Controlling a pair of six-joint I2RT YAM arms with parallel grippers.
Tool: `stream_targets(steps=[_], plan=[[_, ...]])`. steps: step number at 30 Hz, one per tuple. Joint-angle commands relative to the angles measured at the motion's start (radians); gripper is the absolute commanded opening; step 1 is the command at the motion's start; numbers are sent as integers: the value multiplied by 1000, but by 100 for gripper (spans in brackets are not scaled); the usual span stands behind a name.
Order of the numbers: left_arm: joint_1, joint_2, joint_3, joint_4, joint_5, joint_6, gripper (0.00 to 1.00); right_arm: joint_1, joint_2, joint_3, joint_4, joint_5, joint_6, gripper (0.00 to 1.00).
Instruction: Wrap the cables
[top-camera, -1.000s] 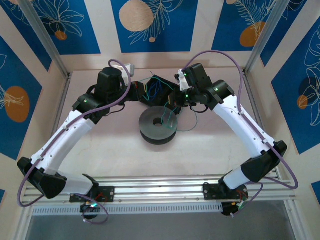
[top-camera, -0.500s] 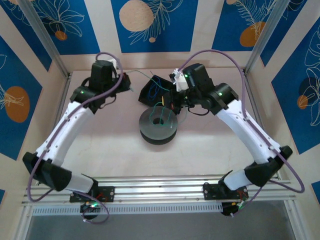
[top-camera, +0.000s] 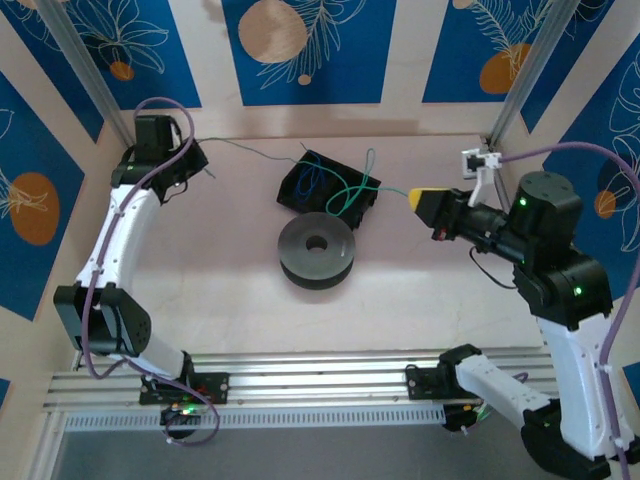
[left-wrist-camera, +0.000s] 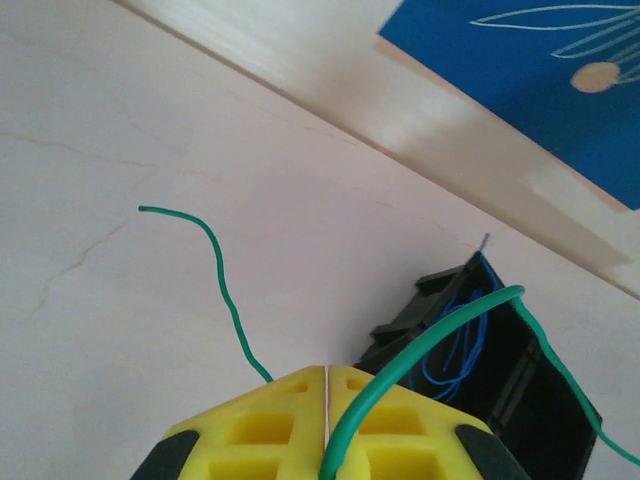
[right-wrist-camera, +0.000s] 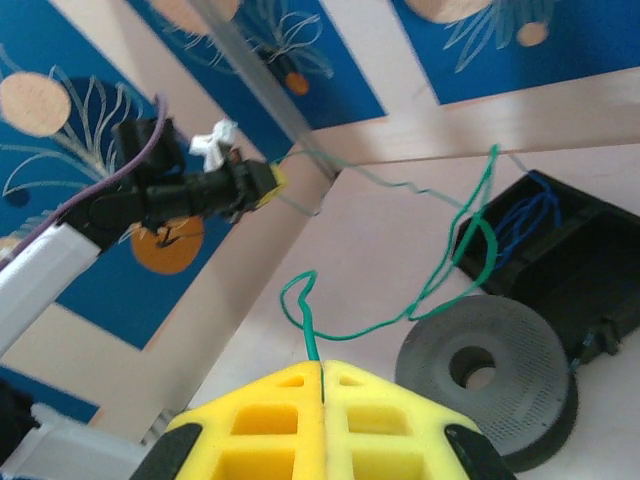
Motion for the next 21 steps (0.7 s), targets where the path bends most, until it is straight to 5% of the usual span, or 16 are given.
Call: stream_targets(steps=[1,9,12,16,21], plan=[[87,-37,-34,-7,8,-20,0,-80,-53,-29,-59,67,30,0],[267,-71,-63,-59,40,-14,0,-217,-94,-18,-250,561,30,0],[276,-78,-78,-12,157,-2,0,-272,-66,-52,-257,629,50,0],[124,-78,-66,84,353,-19,0,-401,41,-140,-156,468,70,0],[-181,-79,14,84,353,-19,0,-605,237,-248,-11,335,80,0]])
